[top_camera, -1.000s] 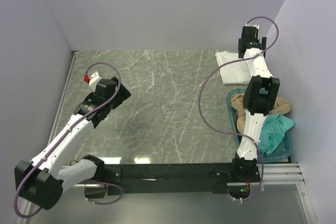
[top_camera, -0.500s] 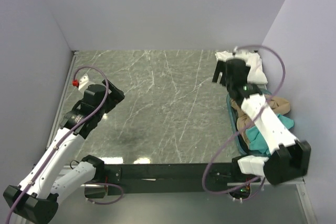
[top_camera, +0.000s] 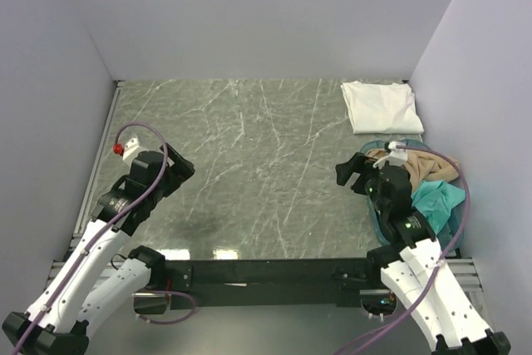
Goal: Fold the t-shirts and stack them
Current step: Reset both grippers
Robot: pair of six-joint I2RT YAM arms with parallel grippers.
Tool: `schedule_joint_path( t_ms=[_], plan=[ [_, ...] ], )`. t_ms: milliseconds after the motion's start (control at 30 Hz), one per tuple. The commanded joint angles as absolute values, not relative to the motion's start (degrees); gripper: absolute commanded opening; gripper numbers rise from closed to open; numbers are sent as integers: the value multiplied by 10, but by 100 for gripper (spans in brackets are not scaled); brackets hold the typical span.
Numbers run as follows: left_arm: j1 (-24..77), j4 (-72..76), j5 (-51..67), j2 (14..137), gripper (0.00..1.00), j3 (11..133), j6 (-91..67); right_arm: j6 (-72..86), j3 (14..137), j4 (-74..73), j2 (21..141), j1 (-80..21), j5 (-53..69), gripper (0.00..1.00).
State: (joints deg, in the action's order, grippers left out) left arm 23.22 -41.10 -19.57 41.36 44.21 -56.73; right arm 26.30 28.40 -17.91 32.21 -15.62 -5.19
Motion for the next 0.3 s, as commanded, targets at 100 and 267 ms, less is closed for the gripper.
schedule_joint_path(
  t_ms=[100,267],
  plan=[
    [236,-419,-197,396,100,435,-577,290,275,-183,267,-158,-48,93],
    [235,-418,-200,404,99,439,-577,294,256,-172,235,-159,-60,94]
  ],
)
